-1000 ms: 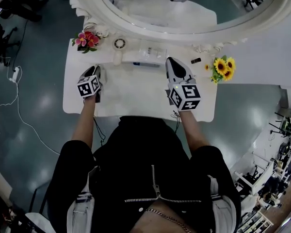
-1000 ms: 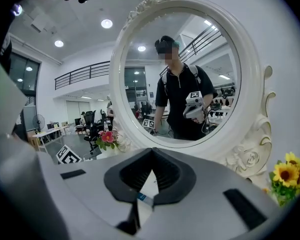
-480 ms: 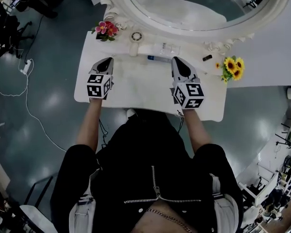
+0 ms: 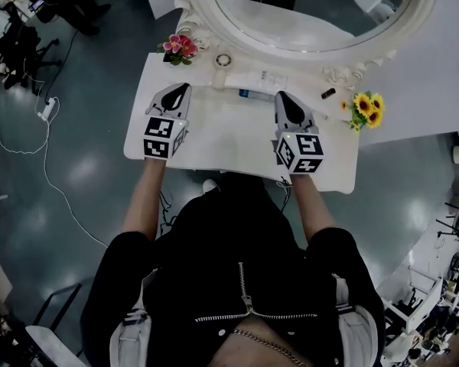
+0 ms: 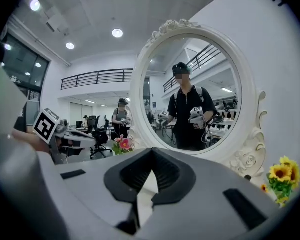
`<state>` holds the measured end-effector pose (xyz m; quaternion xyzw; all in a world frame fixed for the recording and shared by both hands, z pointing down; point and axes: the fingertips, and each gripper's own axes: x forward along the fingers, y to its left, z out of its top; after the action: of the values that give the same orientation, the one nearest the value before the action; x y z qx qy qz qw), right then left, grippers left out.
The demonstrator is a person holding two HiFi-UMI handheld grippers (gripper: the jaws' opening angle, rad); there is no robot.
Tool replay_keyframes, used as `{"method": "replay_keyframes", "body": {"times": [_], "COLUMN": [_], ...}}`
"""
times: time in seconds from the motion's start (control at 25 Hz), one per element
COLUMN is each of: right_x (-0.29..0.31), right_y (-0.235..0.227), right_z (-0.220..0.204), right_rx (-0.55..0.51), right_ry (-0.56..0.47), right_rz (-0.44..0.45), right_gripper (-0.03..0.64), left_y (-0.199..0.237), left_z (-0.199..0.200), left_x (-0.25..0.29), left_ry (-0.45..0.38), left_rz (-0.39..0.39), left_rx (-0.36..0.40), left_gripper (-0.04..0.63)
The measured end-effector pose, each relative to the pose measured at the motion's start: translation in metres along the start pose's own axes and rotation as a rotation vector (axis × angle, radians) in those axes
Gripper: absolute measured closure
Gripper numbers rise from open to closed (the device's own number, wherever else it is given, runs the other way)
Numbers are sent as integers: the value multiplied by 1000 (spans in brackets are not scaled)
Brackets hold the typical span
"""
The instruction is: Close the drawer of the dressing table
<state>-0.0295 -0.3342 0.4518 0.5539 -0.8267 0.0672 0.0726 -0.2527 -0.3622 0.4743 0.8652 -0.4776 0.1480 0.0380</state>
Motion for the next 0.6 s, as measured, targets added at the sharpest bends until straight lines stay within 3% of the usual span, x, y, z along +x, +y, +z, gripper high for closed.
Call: {"method": "replay_keyframes", "body": {"times": [0.6], "right_x": [-7], "right_y": [-3], "right_z": [7], "right_rx": [-28], "right_ry": [-20], "right_rz": [-15], "right_gripper": [614], "left_y": [1], "left_z": [3], "left_x": [-9], "left_ry": [-30], "left_rz": [24], "left_rx": [-34], "left_gripper": [574]}}
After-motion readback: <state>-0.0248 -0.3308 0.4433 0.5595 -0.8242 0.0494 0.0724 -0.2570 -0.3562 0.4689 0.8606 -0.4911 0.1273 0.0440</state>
